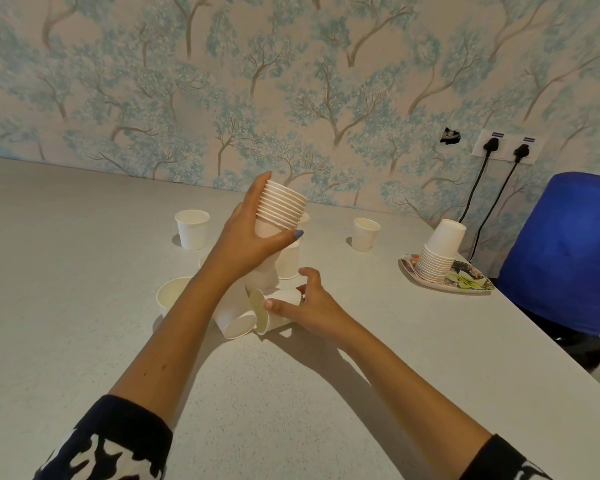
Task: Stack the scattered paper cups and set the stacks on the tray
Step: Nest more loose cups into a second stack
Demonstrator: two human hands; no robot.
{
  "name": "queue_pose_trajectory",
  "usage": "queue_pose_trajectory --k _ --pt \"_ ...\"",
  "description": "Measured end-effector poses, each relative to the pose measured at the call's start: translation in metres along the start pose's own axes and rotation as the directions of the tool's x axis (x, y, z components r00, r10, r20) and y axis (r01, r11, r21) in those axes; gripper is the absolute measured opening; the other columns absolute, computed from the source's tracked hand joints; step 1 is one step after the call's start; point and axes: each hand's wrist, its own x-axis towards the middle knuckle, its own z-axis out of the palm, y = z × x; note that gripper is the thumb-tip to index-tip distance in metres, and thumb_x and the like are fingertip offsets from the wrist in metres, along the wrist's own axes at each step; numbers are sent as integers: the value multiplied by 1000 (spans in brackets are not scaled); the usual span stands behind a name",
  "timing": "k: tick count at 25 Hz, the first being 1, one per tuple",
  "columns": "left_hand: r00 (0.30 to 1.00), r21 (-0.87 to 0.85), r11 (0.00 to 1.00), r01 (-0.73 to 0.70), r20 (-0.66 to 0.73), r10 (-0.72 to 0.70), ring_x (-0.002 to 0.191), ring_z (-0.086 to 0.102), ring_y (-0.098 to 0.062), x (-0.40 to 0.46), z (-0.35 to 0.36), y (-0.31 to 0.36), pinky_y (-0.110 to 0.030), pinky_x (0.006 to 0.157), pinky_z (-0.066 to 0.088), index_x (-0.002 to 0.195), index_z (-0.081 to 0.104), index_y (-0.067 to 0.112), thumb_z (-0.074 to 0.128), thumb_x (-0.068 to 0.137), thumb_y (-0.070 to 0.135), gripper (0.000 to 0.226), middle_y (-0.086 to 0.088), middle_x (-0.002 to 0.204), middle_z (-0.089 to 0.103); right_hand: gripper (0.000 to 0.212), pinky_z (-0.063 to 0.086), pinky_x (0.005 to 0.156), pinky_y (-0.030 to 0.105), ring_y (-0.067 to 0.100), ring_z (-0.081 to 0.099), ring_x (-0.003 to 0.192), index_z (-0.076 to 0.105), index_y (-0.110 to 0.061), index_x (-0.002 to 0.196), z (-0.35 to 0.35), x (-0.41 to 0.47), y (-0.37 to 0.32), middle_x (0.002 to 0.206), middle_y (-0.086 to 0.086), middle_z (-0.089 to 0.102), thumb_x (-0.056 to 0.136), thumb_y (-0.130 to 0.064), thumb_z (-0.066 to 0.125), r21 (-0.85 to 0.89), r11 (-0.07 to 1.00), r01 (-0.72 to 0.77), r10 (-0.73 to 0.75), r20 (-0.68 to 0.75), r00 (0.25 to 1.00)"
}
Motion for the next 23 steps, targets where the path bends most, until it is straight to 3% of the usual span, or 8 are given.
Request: queue_pose_trajectory --k 2,4,6,10,14,17,20,23 --pt "1000 -12 1000 -8 14 8 113 50 -15 -1 1 2 -37 92 47 145 12 45 73 72 56 95 4 141 41 68 40 71 16 6 44 101 32 -35 125 2 1 -1 130 -7 43 72 -60 69 -19 1000 24 -24 13 1000" --pt "1000 -10 1000 -7 21 7 113 50 -15 -1 2 3 -36 92 47 145 13 44 73 71 56 96 4 141 42 52 35 64 15 5 43 95 38 -38 114 1 1 0 119 -11 42 75 -54 67 -120 991 53 -54 -7 999" --pt "1000 -8 1000 -2 24 2 115 50 -15 -1 2 3 -37 93 47 145 13 43 72 71 57 96 4 142 41 48 38 69 21 10 44 98 40 -37 112 -4 2 2 113 -9 38 74 -50 67 -220 975 41 -54 -51 997" --pt "999 -9 1000 2 33 -1 115 50 -16 -3 3 4 -39 94 47 145 12 44 73 71 56 96 4 141 41 47 42 76 28 16 46 100 42 -36 116 -21 3 7 115 -4 36 76 -52 61 -253 967 -20 -15 -137 990" --pt "999 -6 1000 7 47 -7 113 50 -16 -4 4 5 -39 93 48 144 12 47 73 71 57 95 4 140 43 37 47 82 33 21 50 100 43 -35 128 -49 1 14 126 4 39 93 -48 41 -147 983 -106 75 -203 976" --pt "999 -13 1000 6 51 -6 114 50 -17 -4 3 5 -39 94 48 144 12 46 72 71 57 95 4 140 42 32 48 84 38 22 53 97 44 -30 122 -69 -1 21 125 6 50 97 -42 28 -69 980 -185 171 -172 970" --pt "998 -14 1000 10 59 -9 113 51 -17 -4 3 6 -39 93 48 143 12 47 73 71 55 94 4 139 42 50 43 90 41 25 50 112 35 -26 137 -76 0 30 139 7 44 97 -54 24 -79 978 -193 179 -152 972" --pt "998 -21 1000 10 66 -8 113 51 -18 -5 4 6 -39 92 48 143 12 47 73 72 54 94 4 139 42 73 33 107 51 30 36 134 26 -38 144 -74 2 35 151 5 31 81 -74 32 -97 994 -43 26 -177 984"
